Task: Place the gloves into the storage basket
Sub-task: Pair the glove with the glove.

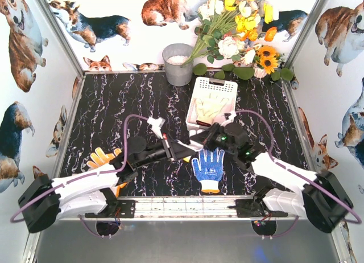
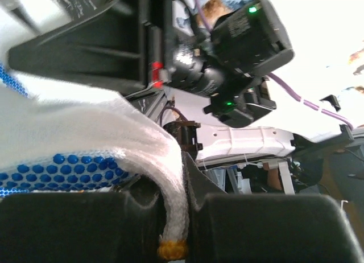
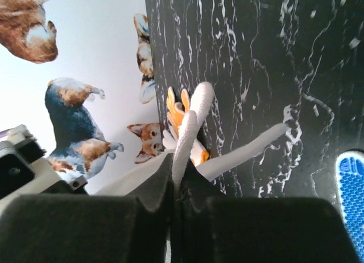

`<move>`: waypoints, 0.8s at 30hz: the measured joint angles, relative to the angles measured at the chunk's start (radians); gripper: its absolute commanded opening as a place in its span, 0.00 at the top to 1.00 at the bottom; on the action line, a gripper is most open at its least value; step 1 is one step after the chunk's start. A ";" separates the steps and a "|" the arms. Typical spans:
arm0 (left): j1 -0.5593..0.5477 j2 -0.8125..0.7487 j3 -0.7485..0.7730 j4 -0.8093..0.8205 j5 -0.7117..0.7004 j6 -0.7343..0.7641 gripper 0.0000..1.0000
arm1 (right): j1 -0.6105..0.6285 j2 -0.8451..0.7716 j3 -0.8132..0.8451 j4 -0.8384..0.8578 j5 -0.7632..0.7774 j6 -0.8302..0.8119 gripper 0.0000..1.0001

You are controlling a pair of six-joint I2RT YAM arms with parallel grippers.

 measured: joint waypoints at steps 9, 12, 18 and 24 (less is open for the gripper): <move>-0.095 0.206 0.056 -0.022 -0.127 0.002 1.00 | -0.182 -0.237 -0.067 -0.147 -0.010 -0.171 1.00; -0.113 0.288 0.100 -0.022 -0.149 0.012 1.00 | -0.224 -0.251 -0.091 -0.189 -0.011 -0.224 1.00; -0.119 0.378 0.164 -0.015 -0.170 0.025 1.00 | -0.265 -0.210 -0.095 -0.210 -0.032 -0.306 1.00; -0.122 0.396 0.169 -0.022 -0.196 0.044 1.00 | -0.273 -0.124 -0.095 -0.139 -0.072 -0.350 1.00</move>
